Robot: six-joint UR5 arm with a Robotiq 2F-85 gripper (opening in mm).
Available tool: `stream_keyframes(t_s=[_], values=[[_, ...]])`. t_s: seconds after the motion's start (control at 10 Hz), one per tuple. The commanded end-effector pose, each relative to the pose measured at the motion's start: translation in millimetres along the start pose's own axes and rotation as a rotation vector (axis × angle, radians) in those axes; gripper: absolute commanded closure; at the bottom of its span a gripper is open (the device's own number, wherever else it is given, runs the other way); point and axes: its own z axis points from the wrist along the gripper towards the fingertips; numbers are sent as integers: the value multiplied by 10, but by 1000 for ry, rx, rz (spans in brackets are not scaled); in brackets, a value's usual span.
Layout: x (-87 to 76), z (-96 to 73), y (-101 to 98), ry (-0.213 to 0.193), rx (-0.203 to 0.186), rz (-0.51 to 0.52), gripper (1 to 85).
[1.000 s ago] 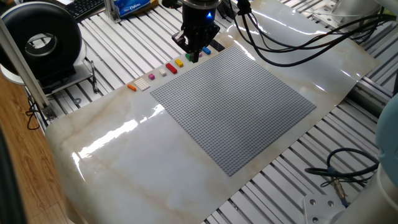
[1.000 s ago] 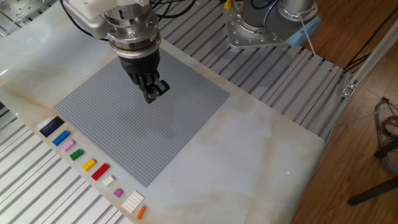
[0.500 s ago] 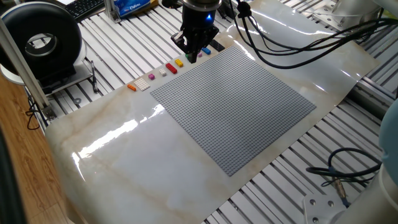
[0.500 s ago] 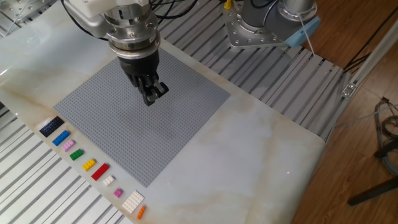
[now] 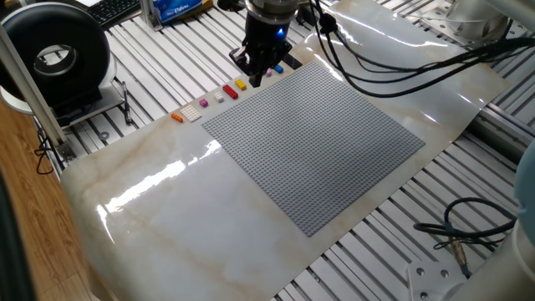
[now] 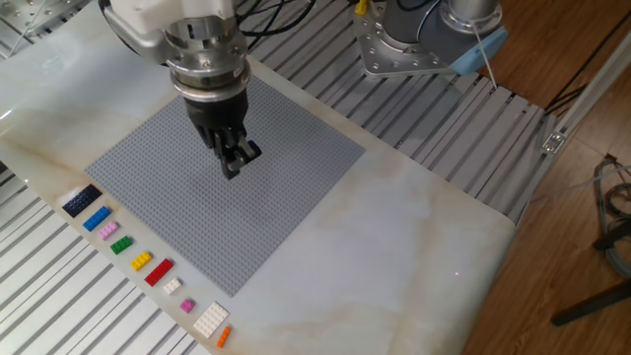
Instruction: Stack small Lego blocks one on top of the other
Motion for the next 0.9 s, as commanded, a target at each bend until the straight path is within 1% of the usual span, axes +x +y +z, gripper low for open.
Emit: stream_keyframes(t_s=[0.0, 0.1, 0.2, 0.3, 0.4, 0.5, 0.6, 0.7, 0.8], values=[[17, 100, -150, 16, 79, 86, 847], [45, 75, -166, 32, 96, 115, 847], [68, 75, -143, 48, 105, 134, 823], [97, 62, -139, 65, 118, 143, 847], [122, 59, -161, 72, 116, 136, 847], [137, 67, -221, 75, 120, 70, 847], [102, 74, -221, 70, 132, -5, 847], [102, 30, -177, 82, 135, -46, 847], [248, 2, -121, 145, 129, -40, 847]])
